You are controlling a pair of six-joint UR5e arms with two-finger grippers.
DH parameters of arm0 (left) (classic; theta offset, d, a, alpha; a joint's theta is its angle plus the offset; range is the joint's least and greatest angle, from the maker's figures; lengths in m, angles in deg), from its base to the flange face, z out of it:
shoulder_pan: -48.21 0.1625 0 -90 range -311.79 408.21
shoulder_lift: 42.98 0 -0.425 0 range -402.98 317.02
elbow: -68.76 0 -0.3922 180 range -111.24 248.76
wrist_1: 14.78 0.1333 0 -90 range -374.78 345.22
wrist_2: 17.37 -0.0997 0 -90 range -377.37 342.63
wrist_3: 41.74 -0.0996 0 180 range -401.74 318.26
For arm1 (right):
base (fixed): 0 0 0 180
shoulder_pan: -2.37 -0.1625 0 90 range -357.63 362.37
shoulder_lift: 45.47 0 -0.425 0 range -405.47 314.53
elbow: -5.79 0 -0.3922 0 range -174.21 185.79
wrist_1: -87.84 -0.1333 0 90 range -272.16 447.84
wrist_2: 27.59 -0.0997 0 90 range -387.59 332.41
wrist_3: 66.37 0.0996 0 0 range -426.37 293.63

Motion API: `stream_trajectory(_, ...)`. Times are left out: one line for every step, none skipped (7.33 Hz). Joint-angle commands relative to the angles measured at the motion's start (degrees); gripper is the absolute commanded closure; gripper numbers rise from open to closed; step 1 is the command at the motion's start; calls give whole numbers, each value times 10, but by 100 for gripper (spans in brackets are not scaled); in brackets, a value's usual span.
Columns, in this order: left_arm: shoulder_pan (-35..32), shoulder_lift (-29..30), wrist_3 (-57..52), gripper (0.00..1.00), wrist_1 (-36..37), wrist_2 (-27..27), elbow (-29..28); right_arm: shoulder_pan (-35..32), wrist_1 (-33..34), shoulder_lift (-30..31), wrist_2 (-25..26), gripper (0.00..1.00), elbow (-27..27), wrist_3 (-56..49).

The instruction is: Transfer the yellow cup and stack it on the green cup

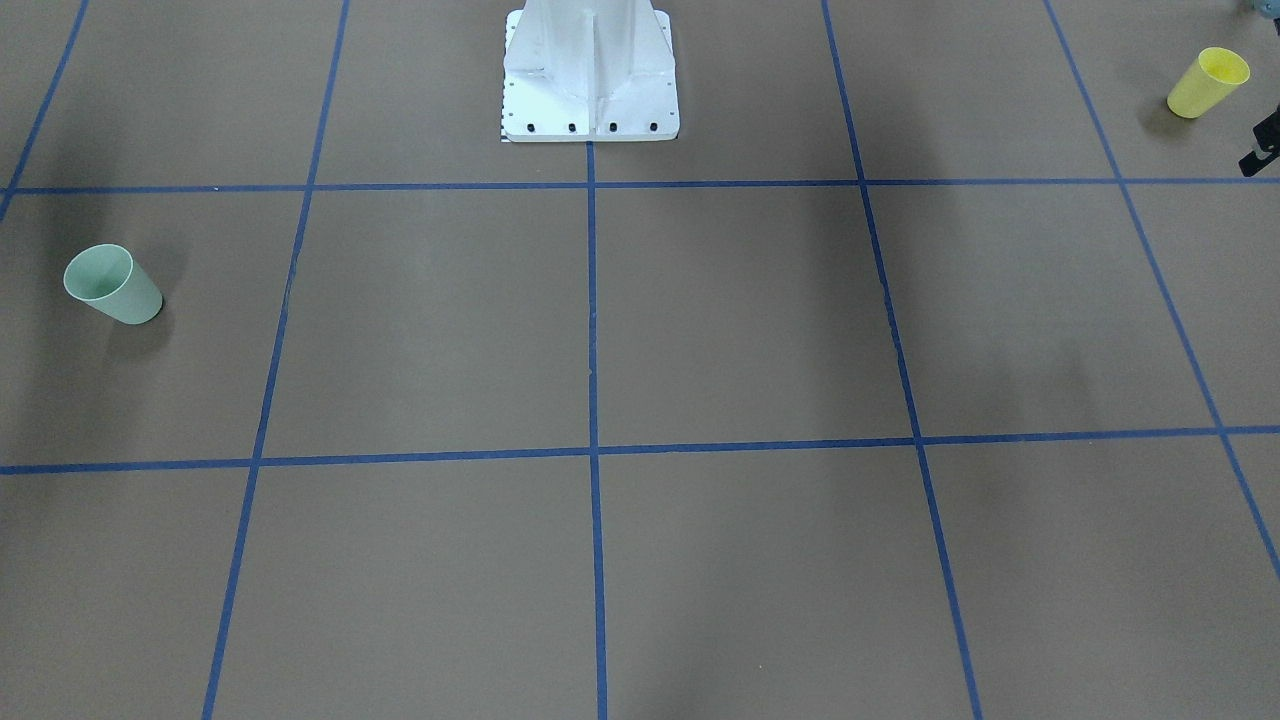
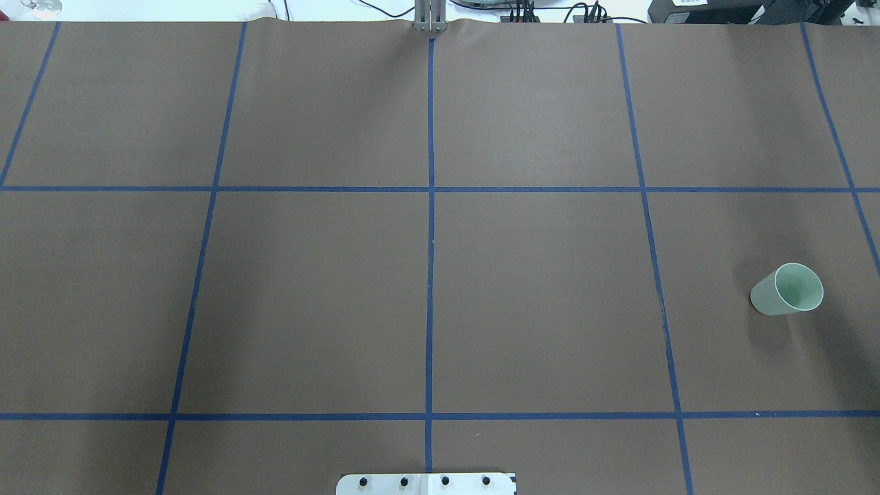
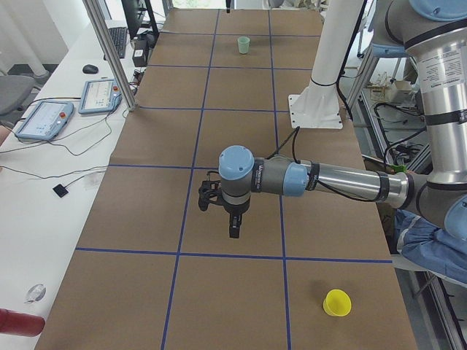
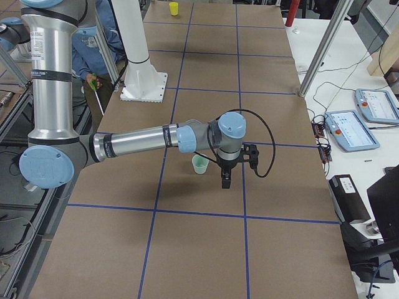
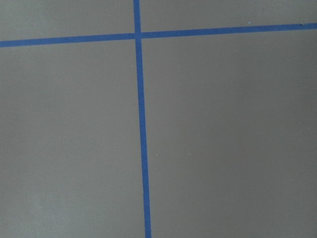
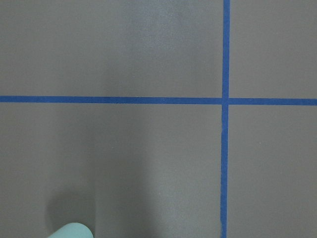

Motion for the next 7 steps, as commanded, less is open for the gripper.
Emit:
stream_trajectory(0, -2, 2, 0, 0, 3, 2, 0, -2, 6, -2, 0, 10, 12)
stream_trajectory(0, -3, 22, 0, 0, 3, 4, 0, -4, 7, -6, 0, 3, 9)
stream_trajectory(0, -4, 93, 0, 0, 4, 14, 0, -4, 12, -9, 0, 0, 5)
stream_trajectory(0, -4, 152, 0, 0, 4, 24, 0, -3, 12, -9, 0, 0, 3)
stream_trajectory(5, -4, 245, 0, -1, 5, 24, 0, -3, 12, -10, 0, -1, 3)
stream_trajectory(14, 0, 354, 0, -23, 1, 21, 0, -5, 12, -10, 0, -1, 2)
stream_trajectory(22, -4, 491, 0, -54, -1, 18, 5, -8, 8, -10, 0, -1, 2)
